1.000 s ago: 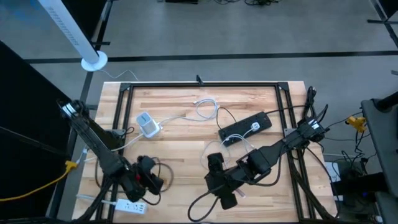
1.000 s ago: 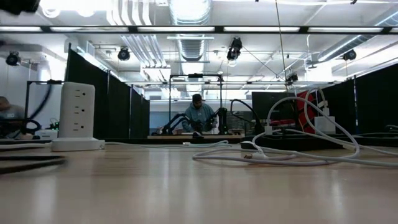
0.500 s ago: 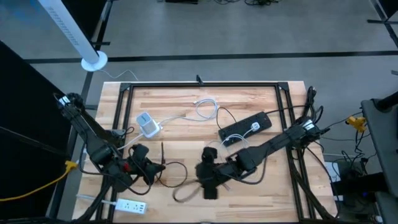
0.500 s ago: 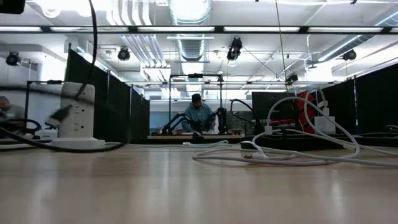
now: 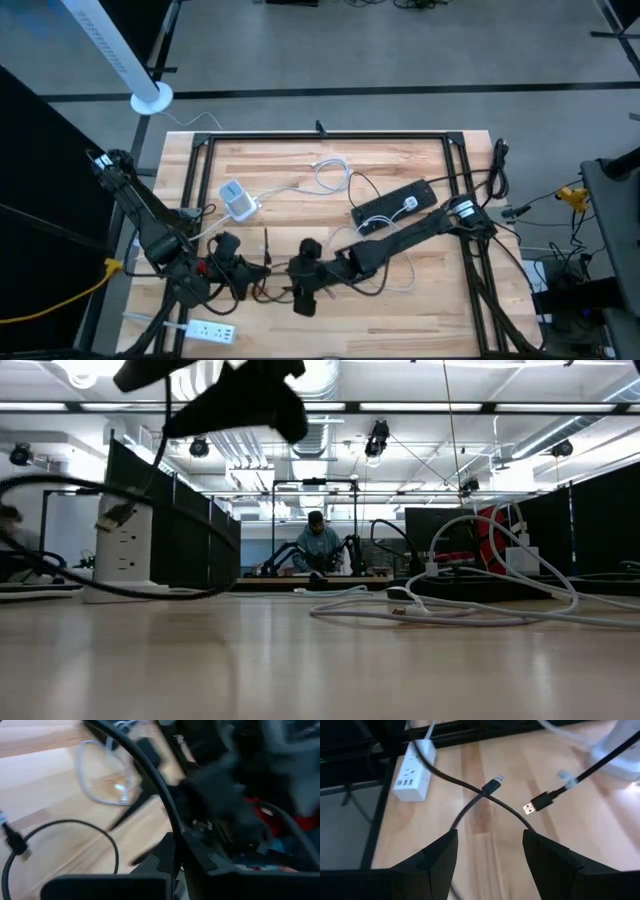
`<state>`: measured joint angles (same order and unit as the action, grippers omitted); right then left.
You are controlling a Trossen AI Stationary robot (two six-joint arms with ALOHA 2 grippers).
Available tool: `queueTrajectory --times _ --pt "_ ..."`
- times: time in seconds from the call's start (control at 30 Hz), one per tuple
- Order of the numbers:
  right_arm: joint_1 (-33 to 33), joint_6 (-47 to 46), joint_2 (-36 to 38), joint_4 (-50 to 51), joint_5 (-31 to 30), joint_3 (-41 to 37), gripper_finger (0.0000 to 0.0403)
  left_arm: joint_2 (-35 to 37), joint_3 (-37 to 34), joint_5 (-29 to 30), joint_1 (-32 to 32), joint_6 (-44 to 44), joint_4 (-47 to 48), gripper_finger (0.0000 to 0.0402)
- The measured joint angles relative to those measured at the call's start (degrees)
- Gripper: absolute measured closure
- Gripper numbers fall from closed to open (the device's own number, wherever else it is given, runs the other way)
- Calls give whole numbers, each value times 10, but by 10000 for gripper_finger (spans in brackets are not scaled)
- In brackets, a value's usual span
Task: Insert USB
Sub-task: Insert the black charger cable into the bottom white outlet extension
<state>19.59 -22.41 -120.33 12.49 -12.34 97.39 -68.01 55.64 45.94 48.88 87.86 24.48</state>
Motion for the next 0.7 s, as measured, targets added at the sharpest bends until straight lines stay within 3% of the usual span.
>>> queueTrajectory --times 0.07,0.4,0.7 --pt "-18 -1 -3 3 34 -2 195 0 0 -2 1 -34 -37 402" --pt "-59 -38 4 -32 62 -14 195 0 0 -8 9 -85 -102 402" --pt "-83 -117 4 -162 111 -73 195 1 0 -9 15 -134 -151 401"
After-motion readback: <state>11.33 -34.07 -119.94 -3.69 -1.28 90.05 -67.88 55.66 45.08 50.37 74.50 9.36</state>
